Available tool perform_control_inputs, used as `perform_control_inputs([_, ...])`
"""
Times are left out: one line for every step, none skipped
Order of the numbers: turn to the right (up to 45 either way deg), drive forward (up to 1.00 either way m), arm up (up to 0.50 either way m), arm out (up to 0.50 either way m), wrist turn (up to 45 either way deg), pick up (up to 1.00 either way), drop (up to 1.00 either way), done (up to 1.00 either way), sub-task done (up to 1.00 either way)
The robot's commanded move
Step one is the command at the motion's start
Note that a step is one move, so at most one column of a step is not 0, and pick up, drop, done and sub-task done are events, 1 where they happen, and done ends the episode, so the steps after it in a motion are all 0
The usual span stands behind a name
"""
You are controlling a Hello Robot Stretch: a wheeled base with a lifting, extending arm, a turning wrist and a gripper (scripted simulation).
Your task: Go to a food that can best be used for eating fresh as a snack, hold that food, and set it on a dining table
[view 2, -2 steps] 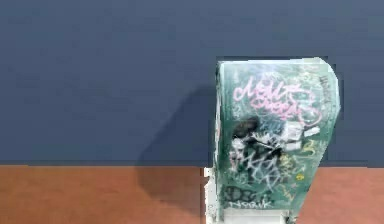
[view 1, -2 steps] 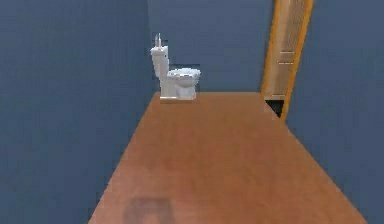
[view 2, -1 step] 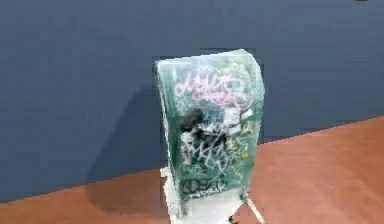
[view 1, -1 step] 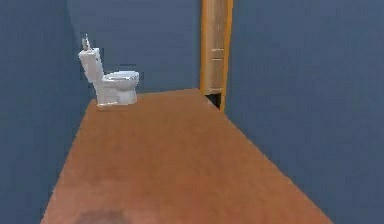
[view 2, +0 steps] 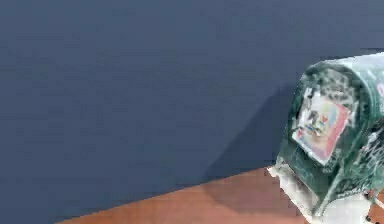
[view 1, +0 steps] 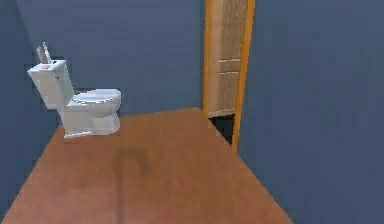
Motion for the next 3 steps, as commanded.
perform_control_inputs([0.0,1.00,0.00,0.00,0.0,0.00,0.00,0.00,0.00])
perform_control_inputs([0.0,1.00,0.00,0.00,0.0,0.00,0.00,0.00,0.00])
perform_control_inputs([15.0,0.00,0.00,0.00,0.0,0.00,0.00,0.00,0.00])
